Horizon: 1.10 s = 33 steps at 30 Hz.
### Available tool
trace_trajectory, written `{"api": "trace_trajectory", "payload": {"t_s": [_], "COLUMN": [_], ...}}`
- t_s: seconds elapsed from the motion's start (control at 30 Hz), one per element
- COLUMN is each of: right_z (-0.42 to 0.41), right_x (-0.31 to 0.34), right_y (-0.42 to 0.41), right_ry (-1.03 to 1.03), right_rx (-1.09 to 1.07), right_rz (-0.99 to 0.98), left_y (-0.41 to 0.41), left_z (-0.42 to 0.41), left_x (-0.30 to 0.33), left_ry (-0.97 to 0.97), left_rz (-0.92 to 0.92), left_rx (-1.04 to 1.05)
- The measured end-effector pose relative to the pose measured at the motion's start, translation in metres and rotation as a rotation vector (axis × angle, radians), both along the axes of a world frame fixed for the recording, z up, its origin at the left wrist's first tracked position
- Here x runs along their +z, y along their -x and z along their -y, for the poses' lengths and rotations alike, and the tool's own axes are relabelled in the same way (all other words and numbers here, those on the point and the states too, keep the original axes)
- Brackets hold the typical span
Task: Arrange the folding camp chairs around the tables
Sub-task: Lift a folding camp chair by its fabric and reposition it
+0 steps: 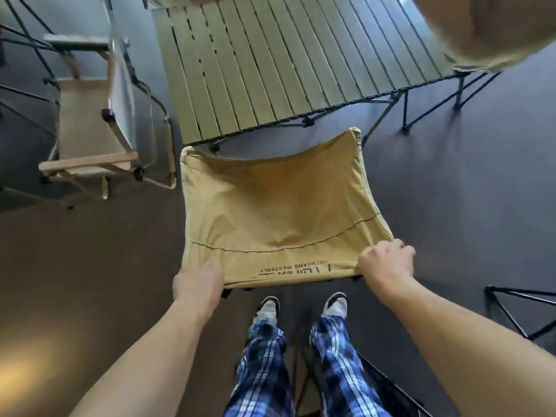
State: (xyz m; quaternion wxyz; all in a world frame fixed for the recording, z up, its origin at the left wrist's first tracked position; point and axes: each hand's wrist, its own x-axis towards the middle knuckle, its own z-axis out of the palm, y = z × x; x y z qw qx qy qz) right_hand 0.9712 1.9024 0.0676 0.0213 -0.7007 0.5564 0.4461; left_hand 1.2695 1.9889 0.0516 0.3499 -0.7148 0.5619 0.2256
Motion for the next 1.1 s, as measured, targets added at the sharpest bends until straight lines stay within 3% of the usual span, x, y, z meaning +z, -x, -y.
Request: {"api": "trace_trajectory", "payload": {"t_s": [0.23,0.6,1.1], "right_z": [0.0,0.009,-0.004], "right_x": [-0.042,-0.05,-0.049], "right_y": [0.06,0.089,0.084], "right_ry": [-0.181,-0.149,-0.133], "right_rx": [0.062,0.159,0.102], "right_rz": [-0.018,-0.009,-0.039], "left_y": [0.06,0.09,0.084], "left_z": [-0.013,-0.027,-0.034], "left_x": [-0.028,-0.037,-0.031], "left_ry": [-0.164,-0.158,-0.213], "left_rz": [-0.057,0.025,0.005], "left_rx": [0.114,0.019,0.029]}}
